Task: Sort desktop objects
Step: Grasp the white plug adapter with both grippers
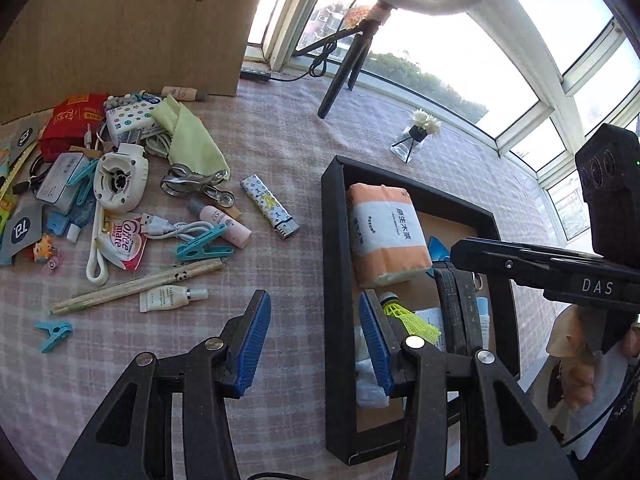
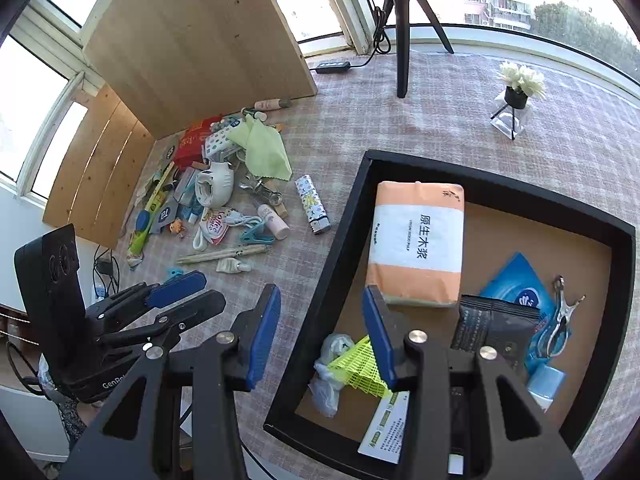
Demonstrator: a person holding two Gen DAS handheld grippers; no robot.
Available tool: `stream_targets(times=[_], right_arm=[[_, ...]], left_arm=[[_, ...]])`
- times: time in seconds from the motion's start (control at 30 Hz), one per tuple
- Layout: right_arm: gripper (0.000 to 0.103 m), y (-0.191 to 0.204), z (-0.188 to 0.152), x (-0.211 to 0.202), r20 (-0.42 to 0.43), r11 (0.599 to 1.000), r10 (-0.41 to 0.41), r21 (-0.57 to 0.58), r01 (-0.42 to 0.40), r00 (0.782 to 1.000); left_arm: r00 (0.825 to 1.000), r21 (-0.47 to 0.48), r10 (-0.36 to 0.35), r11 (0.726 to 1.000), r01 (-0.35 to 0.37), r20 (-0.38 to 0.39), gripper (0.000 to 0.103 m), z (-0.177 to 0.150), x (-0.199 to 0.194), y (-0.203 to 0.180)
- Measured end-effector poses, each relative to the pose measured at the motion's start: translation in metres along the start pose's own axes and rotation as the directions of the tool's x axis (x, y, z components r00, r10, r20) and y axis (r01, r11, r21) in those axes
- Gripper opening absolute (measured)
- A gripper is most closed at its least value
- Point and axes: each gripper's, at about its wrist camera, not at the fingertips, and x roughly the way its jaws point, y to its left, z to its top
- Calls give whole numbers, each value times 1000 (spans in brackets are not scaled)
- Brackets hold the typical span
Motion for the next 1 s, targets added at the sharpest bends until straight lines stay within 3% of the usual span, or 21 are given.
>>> stream_targets(times=[0.27, 0.53, 0.77, 1.0], right_arm=[[42, 65, 43, 43, -24, 994, 75, -84, -76, 997], [38, 113, 85, 113, -104, 985, 133, -96, -143, 986], [37, 125, 114, 172, -165, 986, 147, -59, -158, 975], [37, 124, 137, 202, -188, 982, 186, 23, -185, 964]], left_arm=[[996, -67, 89, 994, -87, 21, 43, 29, -13, 77], [992, -117, 126, 985, -127, -14, 43, 59, 10, 139], [991, -113, 131, 984, -135, -39, 43, 82, 35, 160], [990, -84, 128, 987, -133, -60, 41, 90, 53, 164]])
